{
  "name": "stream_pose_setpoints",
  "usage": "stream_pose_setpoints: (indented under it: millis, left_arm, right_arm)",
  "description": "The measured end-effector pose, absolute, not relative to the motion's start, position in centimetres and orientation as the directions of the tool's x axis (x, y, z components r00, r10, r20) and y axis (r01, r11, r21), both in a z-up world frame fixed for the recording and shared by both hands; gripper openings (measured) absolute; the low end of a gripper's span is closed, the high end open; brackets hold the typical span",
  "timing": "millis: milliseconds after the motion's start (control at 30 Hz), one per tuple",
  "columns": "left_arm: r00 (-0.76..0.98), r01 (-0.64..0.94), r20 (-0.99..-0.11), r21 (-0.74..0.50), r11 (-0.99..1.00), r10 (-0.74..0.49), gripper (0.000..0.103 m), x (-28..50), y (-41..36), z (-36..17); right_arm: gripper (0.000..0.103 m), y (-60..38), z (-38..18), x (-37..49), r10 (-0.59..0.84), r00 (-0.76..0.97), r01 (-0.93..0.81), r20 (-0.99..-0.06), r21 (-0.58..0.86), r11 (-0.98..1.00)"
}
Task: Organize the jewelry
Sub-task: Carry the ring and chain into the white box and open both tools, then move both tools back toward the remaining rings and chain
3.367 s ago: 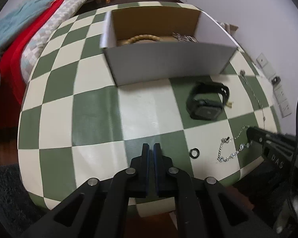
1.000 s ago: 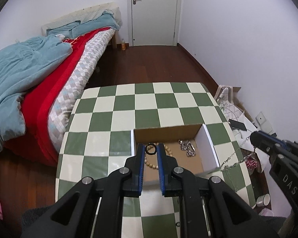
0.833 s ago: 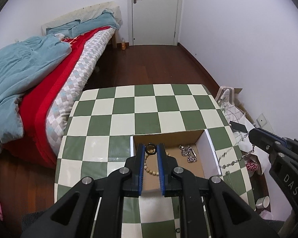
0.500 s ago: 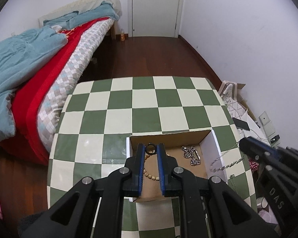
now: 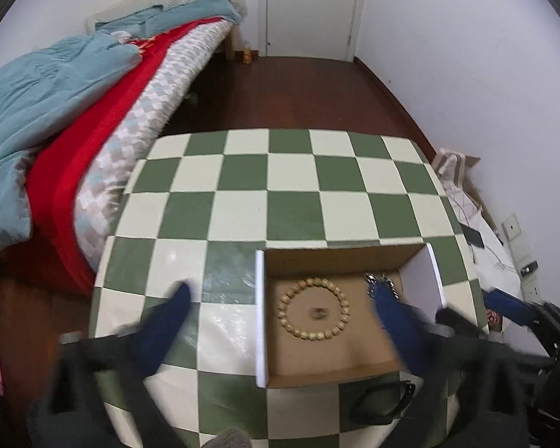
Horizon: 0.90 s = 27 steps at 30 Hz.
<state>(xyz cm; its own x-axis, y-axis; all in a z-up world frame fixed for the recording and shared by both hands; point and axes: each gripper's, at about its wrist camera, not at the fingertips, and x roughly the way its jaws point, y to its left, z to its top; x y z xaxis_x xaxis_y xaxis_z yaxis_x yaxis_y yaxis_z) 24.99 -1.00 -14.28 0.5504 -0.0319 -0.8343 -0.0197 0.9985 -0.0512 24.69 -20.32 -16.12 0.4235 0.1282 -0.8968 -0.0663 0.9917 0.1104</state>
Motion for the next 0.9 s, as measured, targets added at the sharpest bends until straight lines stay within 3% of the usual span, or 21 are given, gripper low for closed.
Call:
stream_pose_setpoints:
  millis: [33,133,167,233,900]
  left_arm:
    - [0.552,-0.030,-0.834,-0.039,0.999,-0.016,0.103,25.0,-0.8,-14.2]
    - [0.549,-0.046,-0.835,0.007,0.999,0.031,0.103,25.0,-0.5,-14.0]
    - [0.555,-0.049,-0.831,0.018,0.999,0.042,0.103,24.8,-0.4,-13.9]
    - [0.568,-0.059,-0.821,0.029,0.998,0.057,0.103,24.4,-0.1,-13.7]
    - [0.654,-0.109,-0.745,0.080,0.991,0.132,0.103,17.5,1.9,-10.1]
  right_arm:
    - [0.082,-20.4,-16.1,24.6,0.123,0.422,-0.068,-0.898,0.104,0.992]
    - [0.085,-20.2,-16.0,24.3,0.071,0.419,-0.064,-0.905,0.049,0.997]
    - [0.093,-20.1,-16.0,24.2,0.051,0.413,-0.059,-0.909,0.029,0.998]
    - [0.099,-19.8,-16.0,24.0,0.023,0.412,-0.057,-0.911,-0.001,0.998]
    - [0.100,-19.0,-11.2,18.0,-0.042,0.533,0.004,-0.845,-0.047,0.999]
